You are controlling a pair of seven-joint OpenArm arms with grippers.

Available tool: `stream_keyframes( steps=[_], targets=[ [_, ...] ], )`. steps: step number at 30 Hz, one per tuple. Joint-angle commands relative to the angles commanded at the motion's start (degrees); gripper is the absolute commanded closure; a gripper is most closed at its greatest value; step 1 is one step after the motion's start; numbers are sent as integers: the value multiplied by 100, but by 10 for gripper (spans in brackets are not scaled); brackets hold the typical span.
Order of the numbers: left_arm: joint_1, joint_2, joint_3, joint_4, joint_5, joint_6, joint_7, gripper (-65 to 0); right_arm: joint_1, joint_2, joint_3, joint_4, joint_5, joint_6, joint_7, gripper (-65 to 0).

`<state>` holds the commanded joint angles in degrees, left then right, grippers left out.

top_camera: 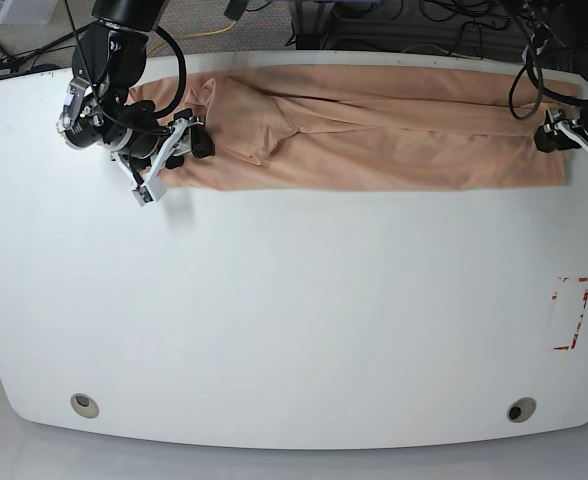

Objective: Fold the T-shirt properly
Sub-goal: 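Grasp the strip end with the left gripper and fold it toward the right gripper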

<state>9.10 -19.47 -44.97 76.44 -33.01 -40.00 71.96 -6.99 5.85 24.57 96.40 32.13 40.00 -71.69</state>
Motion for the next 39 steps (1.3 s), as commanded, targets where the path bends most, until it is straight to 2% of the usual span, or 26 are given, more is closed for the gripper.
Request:
stream_keyframes(
  steps=[2,3,8,11,14,16,21,23,27,31,36,39],
  targets=[
    [18,-9,132,18,0,0,9,-121,0,0,0,0,-9,0,0,-342],
    [62,-9,167,18,0,0,9,-101,0,0,0,0,-9,0,0,-342],
    [229,-9,167,79,-9,0,-9,-86,0,-9,0,-9,-9,0,0,-342],
    [299,26,158,721,-9,0,0,-26,0,-9,0,-9,-9,0,9,-342],
    [527,88,167,1495,-9,0,9,-25,0,-9,0,-9,-9,0,9,-342],
    [642,299,176,2180,-9,0,62,-25,0,-9,0,-9,-9,0,9,-342],
    [765,633,193,3701,-9,0,721,-25,0,-9,0,-9,-9,0,9,-342],
    [738,862,211,3886,-44,0,804,-24,0,-18,0,-9,-9,0,9,-342],
    [642,949,264,3877,-448,0,804,-24,0,-105,0,-9,-18,0,9,-342],
    [624,1011,1090,3877,-774,0,804,-25,-9,-105,0,-9,-18,0,9,-342],
    [510,1081,1855,3868,-818,0,804,-26,-9,-123,0,-9,-18,0,9,-342],
    [387,1240,2242,3868,-774,0,804,-26,-9,-123,0,-9,-18,0,9,-342]
  ],
)
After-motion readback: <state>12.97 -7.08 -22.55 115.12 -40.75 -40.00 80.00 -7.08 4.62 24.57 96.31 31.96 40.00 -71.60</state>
